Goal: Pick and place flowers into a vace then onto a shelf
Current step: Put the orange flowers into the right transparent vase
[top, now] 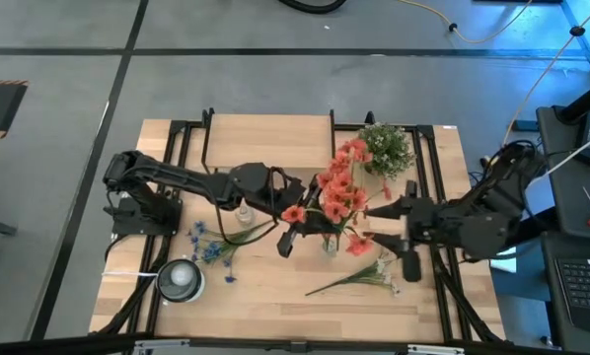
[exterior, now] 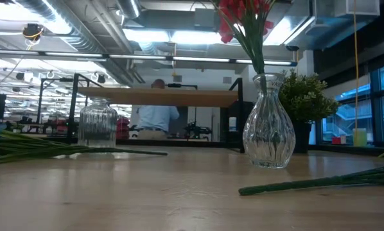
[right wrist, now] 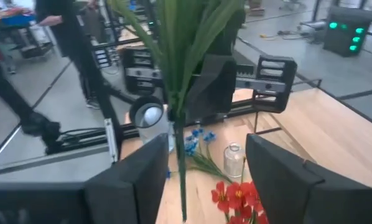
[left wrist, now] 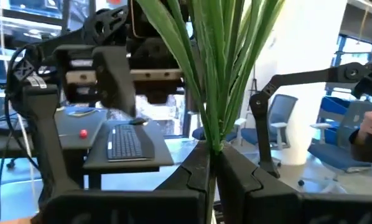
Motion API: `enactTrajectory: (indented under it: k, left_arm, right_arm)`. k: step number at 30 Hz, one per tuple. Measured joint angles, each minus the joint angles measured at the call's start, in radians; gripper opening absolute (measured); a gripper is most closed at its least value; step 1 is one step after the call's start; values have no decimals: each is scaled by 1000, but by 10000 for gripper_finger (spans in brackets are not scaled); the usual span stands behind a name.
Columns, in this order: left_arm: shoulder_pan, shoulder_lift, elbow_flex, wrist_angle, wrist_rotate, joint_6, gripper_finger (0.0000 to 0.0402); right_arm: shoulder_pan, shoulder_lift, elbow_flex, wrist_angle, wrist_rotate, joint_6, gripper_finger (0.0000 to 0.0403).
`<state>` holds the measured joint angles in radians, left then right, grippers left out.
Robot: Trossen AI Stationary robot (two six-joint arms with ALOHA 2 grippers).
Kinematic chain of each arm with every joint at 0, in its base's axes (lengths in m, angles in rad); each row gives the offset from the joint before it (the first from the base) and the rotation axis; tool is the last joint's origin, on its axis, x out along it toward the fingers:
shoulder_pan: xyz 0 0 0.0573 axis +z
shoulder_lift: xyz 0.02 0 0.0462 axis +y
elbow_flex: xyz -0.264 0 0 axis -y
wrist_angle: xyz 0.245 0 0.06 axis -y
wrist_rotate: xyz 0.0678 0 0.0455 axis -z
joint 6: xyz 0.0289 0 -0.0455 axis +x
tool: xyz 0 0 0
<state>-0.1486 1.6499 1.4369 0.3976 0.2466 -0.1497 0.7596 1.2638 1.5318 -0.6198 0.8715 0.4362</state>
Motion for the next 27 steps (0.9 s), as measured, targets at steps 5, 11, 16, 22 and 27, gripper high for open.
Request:
enactTrajectory:
  k: [5, 11, 16, 22, 27]
  left_arm:
    - [0, 24, 49, -86, 24, 48, 9]
    - [0, 23, 57, -163, 18, 59, 10]
    - [0, 23, 57, -163, 18, 63, 10]
    - [0, 23, 57, -163, 18, 85, 10]
    - [0, 23, 57, -163, 17, 85, 12]
  right_arm:
    - [-46, 67, 0, 54, 0, -63, 240]
    - [-74, 127, -1, 225, 1, -243, 242]
    - [-79, 131, -1, 293, -1, -267, 238]
    - [-83, 131, -1, 295, -4, -229, 177]
    - [-84, 131, -1, 295, -9, -226, 91]
